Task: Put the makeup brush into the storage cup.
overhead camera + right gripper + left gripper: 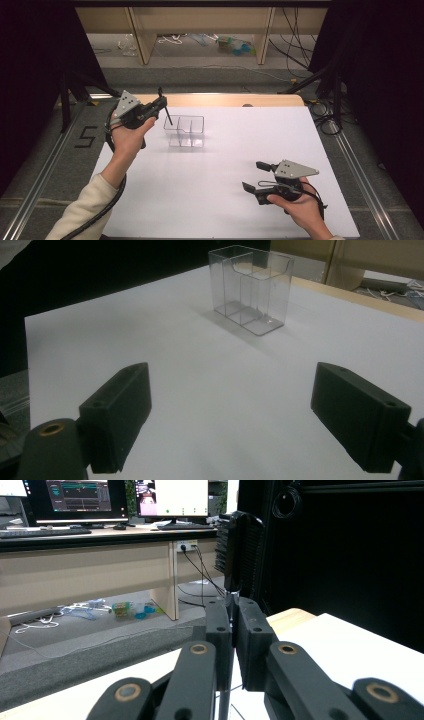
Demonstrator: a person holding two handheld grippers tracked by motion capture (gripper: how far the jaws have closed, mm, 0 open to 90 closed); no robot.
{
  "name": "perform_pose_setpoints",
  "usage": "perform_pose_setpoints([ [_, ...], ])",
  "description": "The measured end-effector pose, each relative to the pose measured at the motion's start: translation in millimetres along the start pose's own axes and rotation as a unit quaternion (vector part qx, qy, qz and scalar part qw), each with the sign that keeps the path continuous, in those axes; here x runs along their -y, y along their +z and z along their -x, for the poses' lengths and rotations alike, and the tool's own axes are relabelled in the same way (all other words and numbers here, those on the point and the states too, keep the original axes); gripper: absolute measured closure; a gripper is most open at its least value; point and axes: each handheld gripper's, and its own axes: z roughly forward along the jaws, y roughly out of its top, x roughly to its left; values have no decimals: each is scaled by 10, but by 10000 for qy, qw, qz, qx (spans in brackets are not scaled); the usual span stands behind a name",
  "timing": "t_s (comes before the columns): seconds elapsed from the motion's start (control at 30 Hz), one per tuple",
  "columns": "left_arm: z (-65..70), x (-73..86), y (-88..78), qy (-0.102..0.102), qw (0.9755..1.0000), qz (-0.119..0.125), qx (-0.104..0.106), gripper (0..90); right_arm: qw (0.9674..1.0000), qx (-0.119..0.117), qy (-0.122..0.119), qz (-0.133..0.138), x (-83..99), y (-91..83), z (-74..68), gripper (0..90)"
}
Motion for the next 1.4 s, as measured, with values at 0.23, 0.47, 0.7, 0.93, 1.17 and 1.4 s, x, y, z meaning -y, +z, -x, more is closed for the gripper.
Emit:
perform_pose_setpoints([
  [0.23, -16, 5, 25, 14, 10000, -16, -4, 850, 10000, 2, 17, -13, 1, -1, -1, 175],
  [0.47, -23, 7, 48, -2, 10000, -16, -4, 850, 10000, -4, 29, -29, -1, -7, -1, 175],
  [0.7, -35, 23, 79, -25, 10000, -1, 8, 850, 10000, -20, 22, 17, 2, 0, 2, 175],
  [0.93, -49, 30, 94, -16, 10000, -5, -17, 850, 10000, -9, 20, -24, -1, -9, 4, 175],
  [1.17, -59, 43, 110, -24, 10000, -18, -19, 850, 10000, -36, 35, 39, 3, 1, 3, 175],
  [1.4, -65, 64, 126, -14, 10000, -56, -20, 850, 10000, -45, 41, 67, 5, 7, 2, 175],
])
